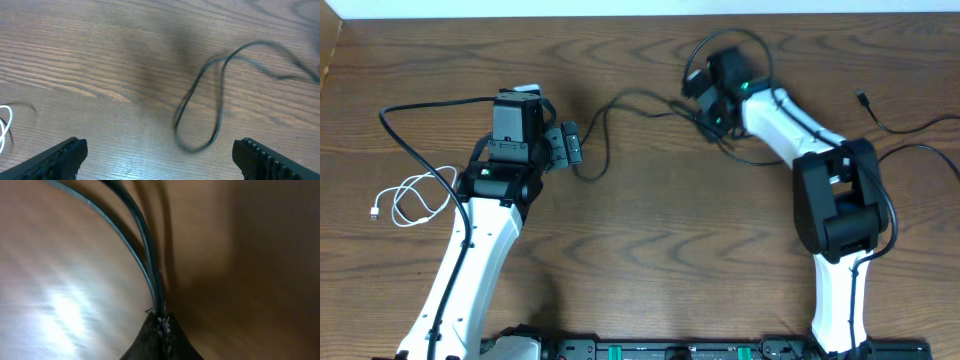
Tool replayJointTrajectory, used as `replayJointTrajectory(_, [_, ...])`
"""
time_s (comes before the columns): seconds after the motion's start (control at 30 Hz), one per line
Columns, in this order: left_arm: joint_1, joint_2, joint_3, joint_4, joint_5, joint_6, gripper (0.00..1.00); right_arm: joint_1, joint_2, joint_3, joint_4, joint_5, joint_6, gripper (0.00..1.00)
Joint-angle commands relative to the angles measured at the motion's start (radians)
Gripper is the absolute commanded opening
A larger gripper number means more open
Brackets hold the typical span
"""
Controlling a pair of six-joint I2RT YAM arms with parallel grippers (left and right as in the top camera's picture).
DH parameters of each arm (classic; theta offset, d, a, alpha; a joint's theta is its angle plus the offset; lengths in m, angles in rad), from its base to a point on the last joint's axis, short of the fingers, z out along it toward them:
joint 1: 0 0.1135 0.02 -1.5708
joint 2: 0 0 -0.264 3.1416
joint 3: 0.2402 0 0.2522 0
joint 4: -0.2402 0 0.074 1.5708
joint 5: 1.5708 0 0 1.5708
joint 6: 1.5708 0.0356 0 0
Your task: Untangle cables
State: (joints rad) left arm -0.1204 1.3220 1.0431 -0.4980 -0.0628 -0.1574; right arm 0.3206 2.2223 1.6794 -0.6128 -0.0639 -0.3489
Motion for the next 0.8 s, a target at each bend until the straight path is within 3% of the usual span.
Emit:
replayJointTrajectory(0.0, [0.002, -0.003, 0.008, -0.003, -0.017, -0.005, 0.98, -0.060, -0.008, 0.154, -0.036, 0.229, 0.050, 0.01])
replayJointTrajectory(0.13, [0.002, -0.003, 0.008, -0.003, -0.017, -0.005, 0.98, -0.134, -0.008, 0.271, -0.113, 0.315, 0.057, 0.01])
replayJointTrajectory(0.27, [0.002, -0.003, 0.008, -0.003, -0.017, -0.005, 0.98, -0.242, -0.008, 0.380, -0.200, 0.304, 0.156, 0.01])
replayJointTrajectory(0.57, [0.002, -0.003, 0.008, -0.003, -0.017, -0.005, 0.98, -0.385, -0.008, 0.431, -0.296, -0.267, 0.171, 0.01])
replayJointTrajectory(0.77, [0.002, -0.003, 0.008, -0.003, -0.017, -0.005, 0.98, -0.320, -0.008, 0.431, -0.291, -0.317, 0.087, 0.01])
